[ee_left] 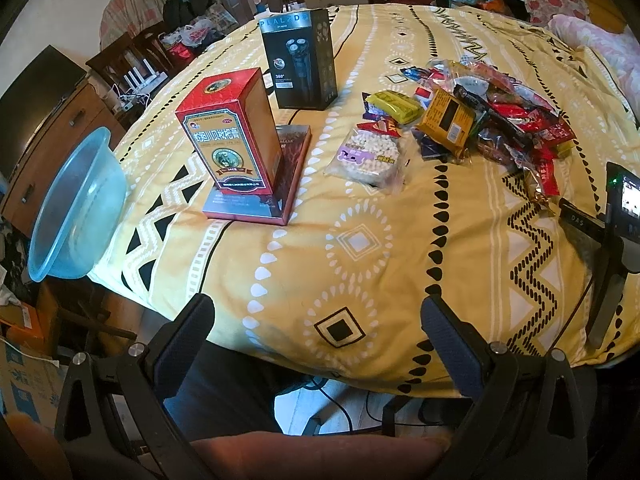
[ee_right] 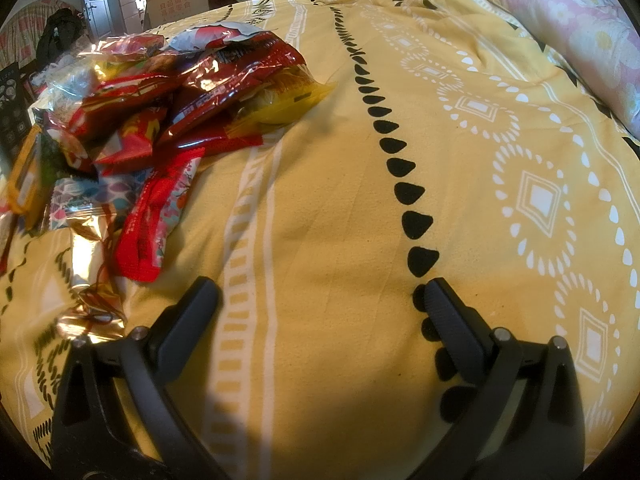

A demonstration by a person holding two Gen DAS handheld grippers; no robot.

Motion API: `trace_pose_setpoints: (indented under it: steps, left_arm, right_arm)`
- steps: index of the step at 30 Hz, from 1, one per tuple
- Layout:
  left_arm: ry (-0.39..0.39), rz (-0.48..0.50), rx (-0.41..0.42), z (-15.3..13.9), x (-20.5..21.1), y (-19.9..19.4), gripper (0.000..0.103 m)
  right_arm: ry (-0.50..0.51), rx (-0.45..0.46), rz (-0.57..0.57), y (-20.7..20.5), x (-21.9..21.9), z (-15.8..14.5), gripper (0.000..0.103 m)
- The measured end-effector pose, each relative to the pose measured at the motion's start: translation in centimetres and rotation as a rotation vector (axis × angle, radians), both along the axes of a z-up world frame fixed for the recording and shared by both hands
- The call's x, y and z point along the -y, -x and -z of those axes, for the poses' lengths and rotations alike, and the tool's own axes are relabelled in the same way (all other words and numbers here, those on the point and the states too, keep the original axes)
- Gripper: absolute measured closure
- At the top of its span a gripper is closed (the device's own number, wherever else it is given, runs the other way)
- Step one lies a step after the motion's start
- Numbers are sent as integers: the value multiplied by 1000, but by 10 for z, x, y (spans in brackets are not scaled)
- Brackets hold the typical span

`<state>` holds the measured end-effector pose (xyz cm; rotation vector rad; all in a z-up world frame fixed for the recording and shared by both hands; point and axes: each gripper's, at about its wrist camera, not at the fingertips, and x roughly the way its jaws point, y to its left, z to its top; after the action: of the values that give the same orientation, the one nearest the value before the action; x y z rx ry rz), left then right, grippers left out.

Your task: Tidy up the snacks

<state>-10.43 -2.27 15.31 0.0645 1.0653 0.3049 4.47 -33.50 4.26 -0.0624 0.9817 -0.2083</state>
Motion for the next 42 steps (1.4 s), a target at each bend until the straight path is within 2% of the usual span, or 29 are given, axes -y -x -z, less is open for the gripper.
trace_pose_setpoints:
  steps: [42]
  left_arm:
    - [-7,11,25,-10,1,3,0]
  right_arm:
    - [0,0,0,0,0,0,0]
